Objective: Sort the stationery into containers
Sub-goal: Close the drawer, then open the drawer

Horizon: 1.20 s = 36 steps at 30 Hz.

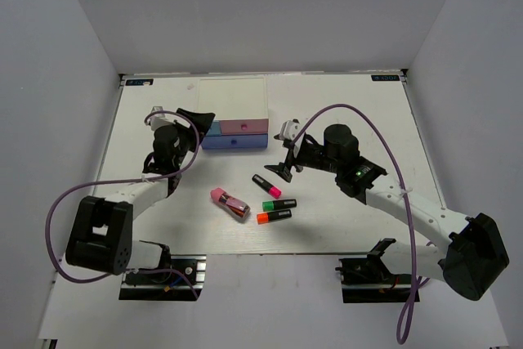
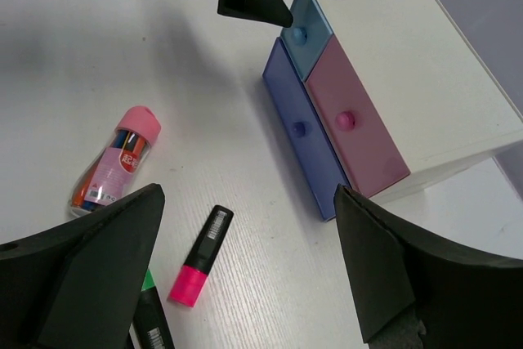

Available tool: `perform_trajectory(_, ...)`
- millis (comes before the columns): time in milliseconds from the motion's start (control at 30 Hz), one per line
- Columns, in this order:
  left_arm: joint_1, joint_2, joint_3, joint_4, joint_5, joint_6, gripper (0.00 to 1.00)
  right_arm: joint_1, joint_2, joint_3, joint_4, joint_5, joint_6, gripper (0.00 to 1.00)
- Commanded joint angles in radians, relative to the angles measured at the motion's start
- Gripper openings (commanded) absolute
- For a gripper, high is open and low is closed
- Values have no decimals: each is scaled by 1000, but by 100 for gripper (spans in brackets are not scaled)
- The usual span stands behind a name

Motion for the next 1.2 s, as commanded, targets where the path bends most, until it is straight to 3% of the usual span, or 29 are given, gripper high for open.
perform_trajectory(0, -4, -84, 22, -80, 23, 21, 95, -7, -8, 25, 3, -9, 28, 90)
perform_trajectory(200, -4, -259, -15, -253, 34, 21, 97, -6, -1, 23, -5, 1, 67, 86)
perform_trajectory(367, -4, -379, 48, -437, 89, 91, 97, -4, 64, 72, -34, 20, 178, 60)
perform_trajectory(533, 5, -517, 137, -563, 212, 316, 99, 1, 220, 190, -94, -3, 317, 49)
perform_trajectory(633, -15, -583, 163, -643, 171, 441, 99, 4, 335, 271, -89, 14, 439, 49)
perform_trajectory(800, -15, -816, 126, -654, 151, 496, 99, 5, 521, 405, -85, 100, 668, 49)
perform_trajectory(933, -15, -946, 116, -690, 68, 545, 99, 2, 608, 440, -28, 164, 809, 56)
perform_trajectory(1067, -15, -1002, 116, -709, 30, 567, 99, -1, 693, 548, -139, 262, 870, 63)
perform_trajectory(1167, -6, -1002, 116, -709, 54, 567, 99, -2, 711, 537, -109, 300, 906, 63)
